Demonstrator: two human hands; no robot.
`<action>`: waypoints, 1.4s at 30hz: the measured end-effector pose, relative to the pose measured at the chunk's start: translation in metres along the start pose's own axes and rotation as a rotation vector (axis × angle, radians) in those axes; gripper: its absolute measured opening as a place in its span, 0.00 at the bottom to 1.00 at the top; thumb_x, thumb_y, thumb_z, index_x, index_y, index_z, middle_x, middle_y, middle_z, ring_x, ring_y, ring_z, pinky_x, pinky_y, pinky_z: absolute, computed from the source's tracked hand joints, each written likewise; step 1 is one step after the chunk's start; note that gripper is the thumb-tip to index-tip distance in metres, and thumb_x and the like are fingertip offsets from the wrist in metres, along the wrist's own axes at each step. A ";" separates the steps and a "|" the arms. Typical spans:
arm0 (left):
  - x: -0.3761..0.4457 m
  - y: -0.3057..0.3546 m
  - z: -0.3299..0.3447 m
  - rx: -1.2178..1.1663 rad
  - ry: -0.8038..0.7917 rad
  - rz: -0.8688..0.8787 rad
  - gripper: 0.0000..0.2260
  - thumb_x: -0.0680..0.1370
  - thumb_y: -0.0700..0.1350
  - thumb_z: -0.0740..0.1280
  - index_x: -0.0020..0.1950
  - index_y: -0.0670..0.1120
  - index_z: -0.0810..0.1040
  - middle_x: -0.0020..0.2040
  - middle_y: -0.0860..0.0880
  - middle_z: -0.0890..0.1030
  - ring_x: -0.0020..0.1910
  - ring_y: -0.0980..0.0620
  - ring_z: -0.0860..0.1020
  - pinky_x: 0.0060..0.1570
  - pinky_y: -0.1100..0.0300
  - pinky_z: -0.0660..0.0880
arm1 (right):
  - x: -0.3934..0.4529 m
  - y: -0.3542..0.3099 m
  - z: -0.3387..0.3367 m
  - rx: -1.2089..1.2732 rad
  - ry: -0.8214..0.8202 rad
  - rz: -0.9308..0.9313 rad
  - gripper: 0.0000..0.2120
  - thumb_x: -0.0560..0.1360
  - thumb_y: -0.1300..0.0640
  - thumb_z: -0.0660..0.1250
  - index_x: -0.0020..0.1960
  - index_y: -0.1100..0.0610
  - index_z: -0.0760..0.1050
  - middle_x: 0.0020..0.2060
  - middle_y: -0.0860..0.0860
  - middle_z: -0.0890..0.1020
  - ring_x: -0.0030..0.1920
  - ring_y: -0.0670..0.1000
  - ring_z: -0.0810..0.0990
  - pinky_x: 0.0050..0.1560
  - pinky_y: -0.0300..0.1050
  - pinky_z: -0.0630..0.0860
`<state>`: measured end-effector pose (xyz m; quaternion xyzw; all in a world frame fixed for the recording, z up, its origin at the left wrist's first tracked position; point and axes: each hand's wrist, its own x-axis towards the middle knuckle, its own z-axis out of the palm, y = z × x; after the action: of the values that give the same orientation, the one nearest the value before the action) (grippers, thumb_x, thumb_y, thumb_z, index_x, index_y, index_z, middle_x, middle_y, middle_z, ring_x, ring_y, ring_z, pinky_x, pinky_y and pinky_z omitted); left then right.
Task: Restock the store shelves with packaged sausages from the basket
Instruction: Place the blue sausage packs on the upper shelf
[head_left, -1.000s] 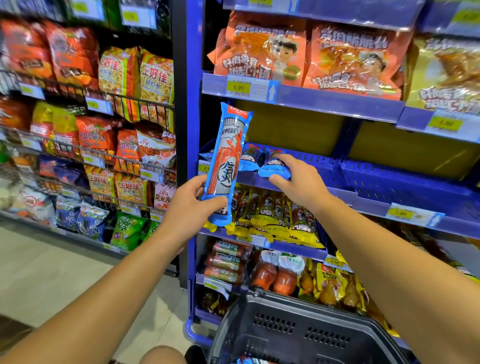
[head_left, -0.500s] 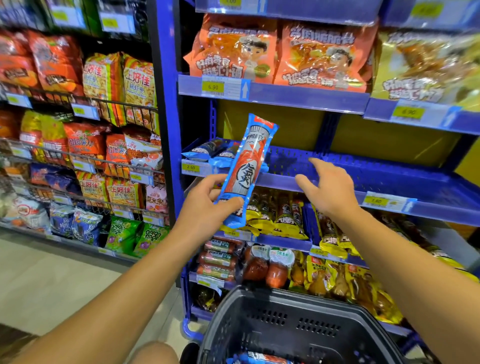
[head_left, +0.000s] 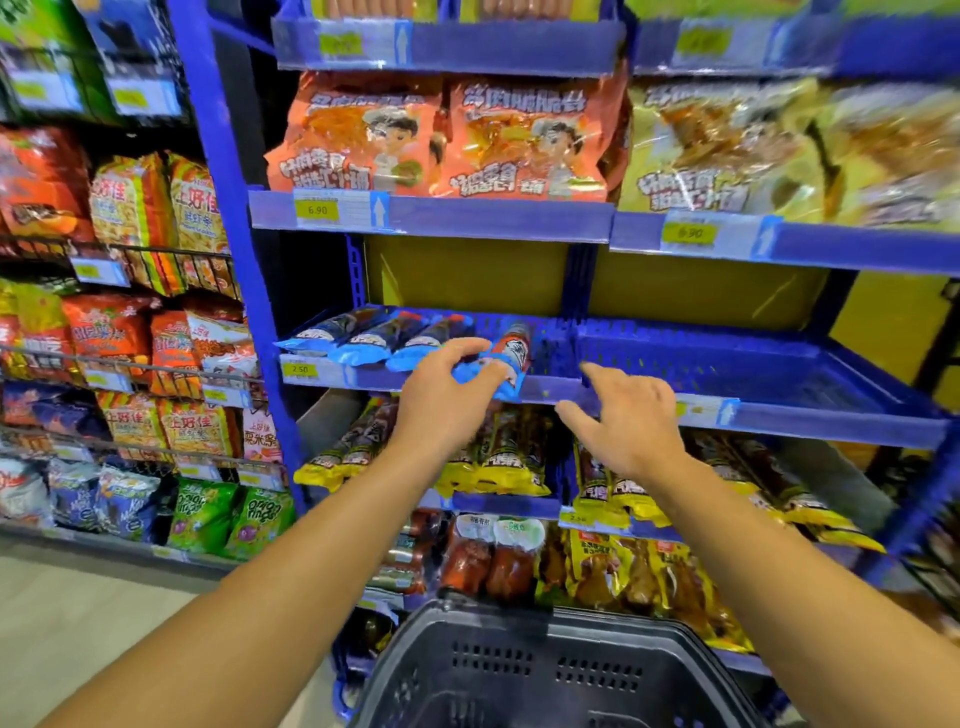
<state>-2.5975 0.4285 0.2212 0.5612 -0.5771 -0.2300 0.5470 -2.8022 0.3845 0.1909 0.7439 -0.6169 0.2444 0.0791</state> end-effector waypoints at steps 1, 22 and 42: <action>0.000 0.003 0.001 -0.004 -0.032 -0.002 0.17 0.71 0.52 0.71 0.59 0.54 0.80 0.57 0.53 0.81 0.56 0.50 0.80 0.59 0.48 0.76 | 0.002 0.000 -0.001 0.060 -0.003 0.014 0.31 0.76 0.35 0.59 0.74 0.50 0.66 0.68 0.51 0.75 0.65 0.57 0.74 0.69 0.56 0.58; 0.055 0.012 -0.014 0.907 -0.362 0.491 0.21 0.80 0.60 0.59 0.71 0.55 0.72 0.70 0.53 0.75 0.70 0.48 0.70 0.67 0.44 0.67 | 0.014 -0.005 -0.006 0.030 -0.075 -0.061 0.28 0.79 0.36 0.54 0.75 0.46 0.63 0.73 0.47 0.68 0.72 0.55 0.65 0.73 0.62 0.52; 0.068 0.005 0.000 1.059 -0.367 0.427 0.18 0.82 0.57 0.54 0.68 0.56 0.73 0.65 0.49 0.77 0.66 0.45 0.71 0.69 0.34 0.56 | 0.013 -0.007 0.001 -0.014 -0.088 -0.045 0.27 0.79 0.35 0.52 0.74 0.44 0.65 0.74 0.46 0.67 0.73 0.53 0.63 0.74 0.61 0.48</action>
<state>-2.5842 0.3683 0.2509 0.5802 -0.7982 0.1107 0.1185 -2.7934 0.3743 0.1977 0.7671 -0.6045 0.2055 0.0625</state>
